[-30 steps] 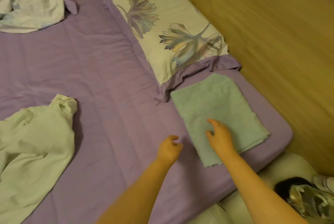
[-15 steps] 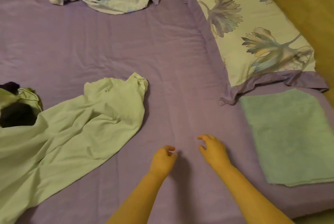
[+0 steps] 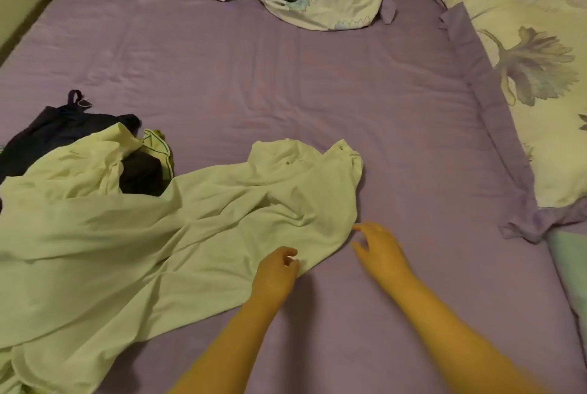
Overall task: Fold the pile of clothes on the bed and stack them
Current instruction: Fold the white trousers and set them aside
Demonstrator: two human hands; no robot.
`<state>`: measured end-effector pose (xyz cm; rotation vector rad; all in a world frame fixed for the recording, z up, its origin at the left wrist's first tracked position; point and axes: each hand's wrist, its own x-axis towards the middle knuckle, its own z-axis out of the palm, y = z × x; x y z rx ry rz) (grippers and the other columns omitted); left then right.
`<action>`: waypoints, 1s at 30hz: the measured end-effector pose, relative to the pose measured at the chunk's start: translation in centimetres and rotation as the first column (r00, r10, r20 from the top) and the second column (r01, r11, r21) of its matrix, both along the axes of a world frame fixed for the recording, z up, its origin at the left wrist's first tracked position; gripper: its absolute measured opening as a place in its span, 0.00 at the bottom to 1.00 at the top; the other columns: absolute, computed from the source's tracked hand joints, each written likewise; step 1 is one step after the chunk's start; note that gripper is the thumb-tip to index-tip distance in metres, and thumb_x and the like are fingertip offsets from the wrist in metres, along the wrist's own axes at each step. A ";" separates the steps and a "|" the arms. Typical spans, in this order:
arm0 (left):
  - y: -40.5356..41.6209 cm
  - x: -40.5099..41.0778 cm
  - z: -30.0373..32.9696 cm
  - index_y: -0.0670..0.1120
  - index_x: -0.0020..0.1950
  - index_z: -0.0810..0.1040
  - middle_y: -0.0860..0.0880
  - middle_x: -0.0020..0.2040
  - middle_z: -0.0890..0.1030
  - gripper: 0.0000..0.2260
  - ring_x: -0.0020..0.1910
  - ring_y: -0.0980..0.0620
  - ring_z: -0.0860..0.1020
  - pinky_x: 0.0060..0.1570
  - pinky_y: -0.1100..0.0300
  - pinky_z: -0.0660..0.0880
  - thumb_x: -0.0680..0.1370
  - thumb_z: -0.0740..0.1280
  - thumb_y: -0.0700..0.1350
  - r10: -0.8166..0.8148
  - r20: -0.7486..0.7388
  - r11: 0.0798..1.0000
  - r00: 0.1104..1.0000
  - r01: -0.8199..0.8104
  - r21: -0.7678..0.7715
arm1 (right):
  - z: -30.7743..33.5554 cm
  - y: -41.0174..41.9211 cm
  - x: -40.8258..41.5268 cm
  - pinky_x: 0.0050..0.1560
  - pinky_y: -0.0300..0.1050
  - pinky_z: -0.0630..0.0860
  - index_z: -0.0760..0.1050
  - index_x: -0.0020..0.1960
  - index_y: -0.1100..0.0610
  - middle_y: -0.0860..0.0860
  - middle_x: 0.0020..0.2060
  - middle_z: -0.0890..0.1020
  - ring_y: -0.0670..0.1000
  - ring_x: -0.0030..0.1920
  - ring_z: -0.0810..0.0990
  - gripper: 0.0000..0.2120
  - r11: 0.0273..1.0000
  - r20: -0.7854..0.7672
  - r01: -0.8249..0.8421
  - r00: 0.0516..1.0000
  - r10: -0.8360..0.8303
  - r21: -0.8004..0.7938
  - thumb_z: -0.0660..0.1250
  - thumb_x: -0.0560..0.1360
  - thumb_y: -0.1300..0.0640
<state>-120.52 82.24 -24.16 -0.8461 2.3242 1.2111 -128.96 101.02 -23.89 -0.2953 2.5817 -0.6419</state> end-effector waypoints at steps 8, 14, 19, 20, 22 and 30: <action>-4.8 -8.3 -0.1 0.47 0.72 0.67 0.44 0.74 0.65 0.21 0.72 0.44 0.61 0.68 0.58 0.56 0.80 0.62 0.47 -0.309 -0.241 0.913 0.920 0.216 -0.346 | -1.3 -5.1 -3.3 0.69 0.49 0.61 0.52 0.77 0.54 0.59 0.74 0.57 0.58 0.72 0.61 0.31 0.973 0.056 0.192 0.981 -0.186 -0.127 0.62 0.79 0.49; -5.4 -11.1 -1.1 0.46 0.68 0.70 0.43 0.65 0.75 0.18 0.67 0.42 0.69 0.62 0.49 0.68 0.80 0.62 0.52 -0.381 -0.008 0.864 0.924 0.353 -0.358 | -3.1 -6.7 -2.0 0.66 0.44 0.62 0.47 0.78 0.56 0.57 0.74 0.61 0.56 0.72 0.63 0.38 0.824 0.182 0.475 0.880 -0.439 -0.308 0.66 0.77 0.52; -5.1 -8.9 -0.5 0.48 0.31 0.60 0.50 0.29 0.67 0.19 0.33 0.49 0.69 0.34 0.56 0.62 0.77 0.64 0.46 -0.253 -0.208 0.913 0.945 0.163 -0.373 | -1.7 -7.3 -1.1 0.45 0.30 0.60 0.56 0.76 0.53 0.55 0.63 0.68 0.49 0.53 0.69 0.30 0.812 0.029 0.456 0.877 -0.479 -0.364 0.65 0.78 0.56; -5.2 -8.5 0.0 0.48 0.31 0.59 0.52 0.28 0.65 0.19 0.31 0.50 0.67 0.34 0.56 0.61 0.78 0.64 0.47 -0.231 -0.238 0.925 0.943 0.137 -0.354 | -0.9 -7.3 -1.1 0.43 0.28 0.60 0.58 0.76 0.53 0.54 0.61 0.68 0.46 0.51 0.68 0.28 0.818 0.008 0.432 0.886 -0.464 -0.381 0.64 0.78 0.56; -5.2 -7.9 1.5 0.48 0.31 0.60 0.53 0.27 0.64 0.19 0.29 0.53 0.64 0.33 0.57 0.61 0.79 0.64 0.47 -0.166 -0.305 0.961 0.938 0.085 -0.262 | 1.0 -7.1 -1.1 0.42 0.25 0.62 0.60 0.75 0.53 0.50 0.58 0.67 0.45 0.50 0.67 0.26 0.818 -0.027 0.389 0.898 -0.440 -0.424 0.63 0.79 0.56; -1.8 -6.4 14.1 0.43 0.34 0.74 0.56 0.27 0.70 0.12 0.27 0.58 0.66 0.30 0.66 0.65 0.77 0.66 0.44 0.241 -0.461 0.968 0.854 -0.179 0.175 | 14.1 -2.9 -2.4 0.53 0.31 0.62 0.65 0.72 0.53 0.52 0.63 0.69 0.43 0.54 0.67 0.24 0.831 -0.183 0.255 0.904 -0.387 -0.495 0.65 0.78 0.57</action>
